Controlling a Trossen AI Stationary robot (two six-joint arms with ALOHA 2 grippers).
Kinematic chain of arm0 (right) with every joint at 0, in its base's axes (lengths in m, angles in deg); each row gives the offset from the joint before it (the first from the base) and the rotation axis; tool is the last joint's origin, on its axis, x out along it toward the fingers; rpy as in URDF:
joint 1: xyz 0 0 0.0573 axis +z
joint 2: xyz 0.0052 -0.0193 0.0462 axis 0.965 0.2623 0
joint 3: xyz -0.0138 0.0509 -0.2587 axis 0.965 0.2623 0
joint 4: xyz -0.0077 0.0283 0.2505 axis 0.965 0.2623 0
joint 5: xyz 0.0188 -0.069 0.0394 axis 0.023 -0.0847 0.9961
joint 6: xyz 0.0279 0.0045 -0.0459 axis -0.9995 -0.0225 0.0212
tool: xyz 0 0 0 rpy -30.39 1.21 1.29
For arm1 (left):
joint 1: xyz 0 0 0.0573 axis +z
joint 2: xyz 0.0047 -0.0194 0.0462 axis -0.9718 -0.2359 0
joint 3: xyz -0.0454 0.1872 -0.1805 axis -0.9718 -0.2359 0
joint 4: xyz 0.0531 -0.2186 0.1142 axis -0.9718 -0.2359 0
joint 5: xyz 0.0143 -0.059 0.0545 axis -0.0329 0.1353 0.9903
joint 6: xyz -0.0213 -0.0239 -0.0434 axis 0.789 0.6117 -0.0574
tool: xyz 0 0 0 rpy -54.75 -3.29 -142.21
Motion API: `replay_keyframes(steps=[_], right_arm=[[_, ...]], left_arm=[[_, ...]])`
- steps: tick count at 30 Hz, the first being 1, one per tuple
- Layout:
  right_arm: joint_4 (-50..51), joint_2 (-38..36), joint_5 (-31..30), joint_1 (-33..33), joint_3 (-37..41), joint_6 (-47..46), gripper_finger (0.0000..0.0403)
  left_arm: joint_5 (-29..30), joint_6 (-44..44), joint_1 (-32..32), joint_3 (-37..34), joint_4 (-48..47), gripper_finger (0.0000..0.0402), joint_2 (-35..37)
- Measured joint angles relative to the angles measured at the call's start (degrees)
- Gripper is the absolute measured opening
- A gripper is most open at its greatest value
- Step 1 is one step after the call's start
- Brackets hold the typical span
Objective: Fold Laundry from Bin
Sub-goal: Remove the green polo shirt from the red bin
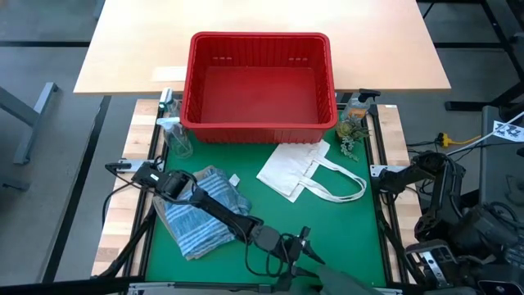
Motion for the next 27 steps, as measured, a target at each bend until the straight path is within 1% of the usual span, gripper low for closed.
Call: replay_keyframes(steps=[4, 8, 9, 10, 15, 17, 20, 23, 27], right_arm=[[0.0, 0.0, 0.0, 0.0, 0.0, -0.1, 0.0007], [0.0, 0.0, 0.0, 0.1, 0.0, -2.5, 0.0007], [-0.1, 0.0, 0.0, 0.1, 0.0, -3.8, 0.0007], [-0.1, 0.0, 0.0, 0.1, 0.0, -5.1, 0.0007], [-0.3, 0.0, 0.0, 0.7, 0.0, -10.6, 0.0007], [-0.2, -0.1, -0.1, 1.7, 0.0, -10.9, 0.0007], [-0.1, -0.3, -1.0, 3.3, 0.0, -10.3, 0.0007], [0.0, -0.3, -4.4, 6.1, 0.0, -6.4, 0.0007], [0.5, -0.3, -12.0, 9.5, 0.0, -0.9, 0.0007]], left_arm=[[0.5, 0.0, 0.1, 0.0, -0.1, 0.0119, 0.0], [0.5, 0.0, 0.1, 0.0, -0.4, 0.0034, 0.0], [0.5, 0.0, 0.1, 0.0, -0.4, 0.0018, 0.0], [0.7, 0.0, 0.0, 0.0, -0.9, 0.0010, 0.4], [3.7, -0.1, -0.6, 0.0, -7.2, 0.0004, 3.2], [5.2, -0.1, -1.2, 0.0, -12.8, 0.0004, 5.4], [9.3, -1.8, -2.3, 0.0, -22.5, 0.0003, 9.2], [14.0, -4.5, -3.8, 0.0, -29.7, 0.0002, 12.9], [19.3, -6.0, -6.1, 0.0, -38.6, 0.0002, 18.3]])
